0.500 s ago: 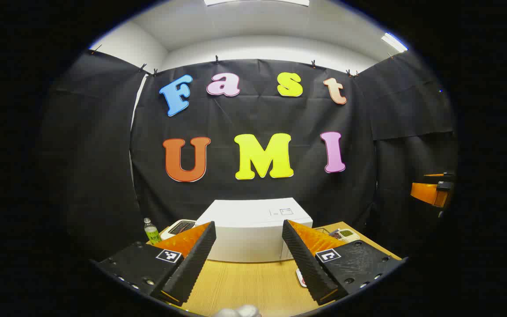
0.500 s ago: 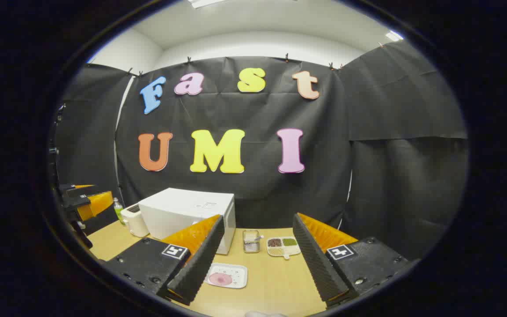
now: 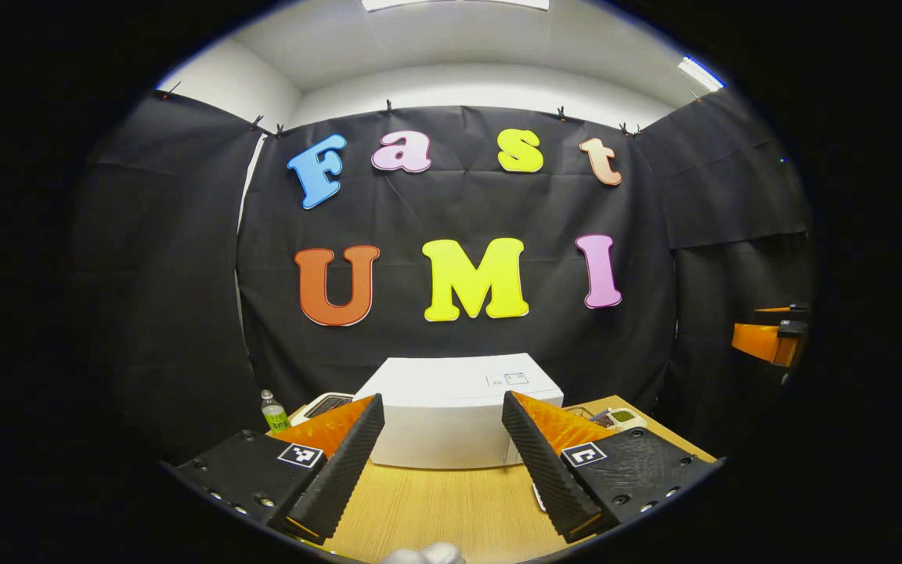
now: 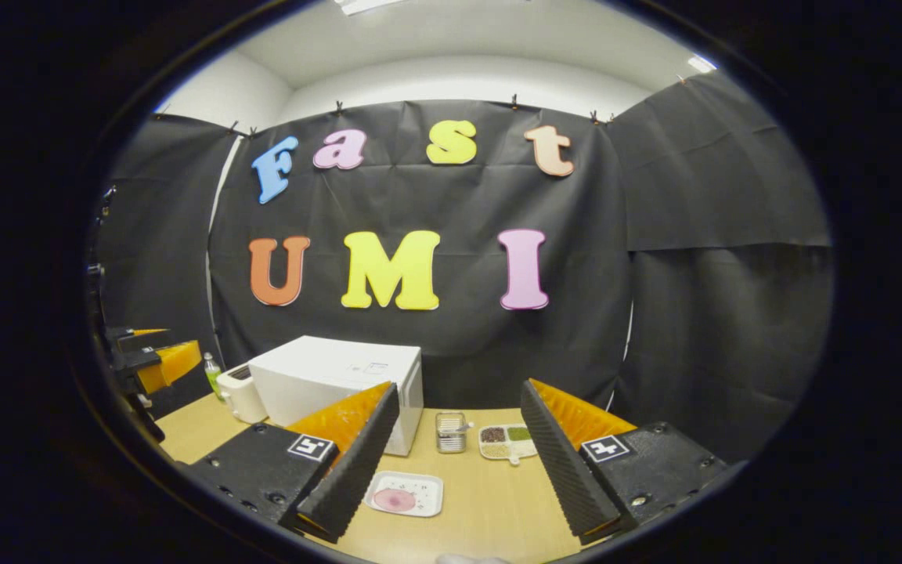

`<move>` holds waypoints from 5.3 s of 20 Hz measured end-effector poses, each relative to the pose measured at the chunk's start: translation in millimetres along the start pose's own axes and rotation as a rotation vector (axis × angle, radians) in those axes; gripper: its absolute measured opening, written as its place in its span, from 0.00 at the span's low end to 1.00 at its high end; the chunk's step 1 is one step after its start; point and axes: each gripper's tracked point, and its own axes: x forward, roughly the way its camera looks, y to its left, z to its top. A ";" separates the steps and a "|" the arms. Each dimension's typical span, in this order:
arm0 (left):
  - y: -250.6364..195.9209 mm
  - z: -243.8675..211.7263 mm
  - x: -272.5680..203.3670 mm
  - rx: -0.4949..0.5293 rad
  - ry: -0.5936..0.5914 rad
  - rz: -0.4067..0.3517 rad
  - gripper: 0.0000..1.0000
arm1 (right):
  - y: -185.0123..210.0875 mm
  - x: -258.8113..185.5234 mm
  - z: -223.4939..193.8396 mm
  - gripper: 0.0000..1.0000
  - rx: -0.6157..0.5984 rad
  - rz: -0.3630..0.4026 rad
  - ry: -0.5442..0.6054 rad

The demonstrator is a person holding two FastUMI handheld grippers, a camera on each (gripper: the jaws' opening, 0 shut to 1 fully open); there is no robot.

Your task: Open the microwave oven with the left hand, put the food in, and close the microwave oven.

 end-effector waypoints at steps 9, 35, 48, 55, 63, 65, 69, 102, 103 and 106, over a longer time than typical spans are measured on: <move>-42.1 -31.6 35.5 -0.013 0.032 -0.070 0.94 | -10.6 0.4 10.7 1.00 0.019 0.013 -0.012; -128.6 -221.1 234.9 -0.002 0.238 -0.135 0.78 | -77.0 -31.9 -6.1 1.00 -0.055 -0.190 0.120; -125.2 -229.3 237.1 -0.022 0.262 -0.115 0.09 | -76.8 -43.3 -9.2 1.00 -0.053 -0.179 0.132; -123.0 -230.2 219.2 -0.018 0.252 -0.140 0.09 | -82.9 -49.8 -11.5 1.00 -0.050 -0.197 0.128; -74.2 -232.5 113.5 -0.001 0.227 -0.193 0.10 | -29.1 -31.0 -27.8 1.00 -0.024 -0.051 0.168; -58.3 -234.6 95.7 -0.001 0.239 -0.170 0.10 | -3.8 -24.1 -30.7 0.94 -0.034 0.009 0.172; -26.0 -229.6 62.4 0.025 0.239 -0.110 0.15 | 42.2 -15.6 -39.2 0.95 -0.028 0.118 0.187; 235.9 -236.6 -96.3 0.047 0.338 0.437 0.95 | 110.6 1.3 -108.6 1.00 -0.022 0.308 0.295; 227.9 -233.8 -97.2 0.046 0.339 0.432 0.95 | 102.3 6.6 -116.5 1.00 -0.023 0.290 0.309; 199.4 -216.0 -97.5 0.050 0.317 0.406 0.95 | 72.6 25.6 -159.6 0.91 -0.025 0.259 0.392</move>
